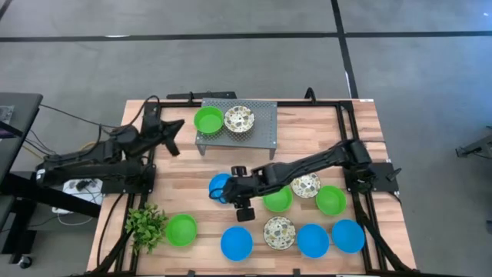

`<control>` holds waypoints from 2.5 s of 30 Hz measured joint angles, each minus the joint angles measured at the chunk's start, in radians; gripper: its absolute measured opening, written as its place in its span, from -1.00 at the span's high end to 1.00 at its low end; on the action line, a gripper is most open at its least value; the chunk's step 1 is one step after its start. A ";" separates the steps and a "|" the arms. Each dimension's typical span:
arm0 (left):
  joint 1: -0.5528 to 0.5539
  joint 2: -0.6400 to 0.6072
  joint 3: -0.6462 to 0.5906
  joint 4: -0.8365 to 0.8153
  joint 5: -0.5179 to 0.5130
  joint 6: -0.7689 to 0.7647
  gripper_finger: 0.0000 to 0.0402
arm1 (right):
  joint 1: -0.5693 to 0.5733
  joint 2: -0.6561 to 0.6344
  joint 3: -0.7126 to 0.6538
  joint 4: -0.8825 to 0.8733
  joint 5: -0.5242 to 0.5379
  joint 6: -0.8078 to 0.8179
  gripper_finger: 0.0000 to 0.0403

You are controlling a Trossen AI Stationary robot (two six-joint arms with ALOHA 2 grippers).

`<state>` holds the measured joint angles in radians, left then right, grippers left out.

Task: Pick & Place Mini bowls
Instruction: Put the blue bowl on the shelf

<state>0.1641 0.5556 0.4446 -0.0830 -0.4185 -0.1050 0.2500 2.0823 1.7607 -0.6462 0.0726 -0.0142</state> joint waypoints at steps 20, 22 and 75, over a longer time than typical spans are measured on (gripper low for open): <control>-0.158 0.042 0.001 0.046 0.397 0.105 0.76 | -0.024 0.107 -0.001 0.037 0.001 0.014 0.05; -0.171 0.062 0.001 0.048 0.397 0.108 0.69 | -0.030 0.117 0.000 0.048 0.005 0.014 0.02; -0.249 0.121 0.001 0.170 0.397 0.100 0.55 | -0.053 0.063 0.000 -0.040 -0.079 0.008 0.99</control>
<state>-0.0845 0.6770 0.4454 0.0868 -0.0219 -0.0045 0.1967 2.1449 1.7603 -0.6858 -0.0067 -0.0067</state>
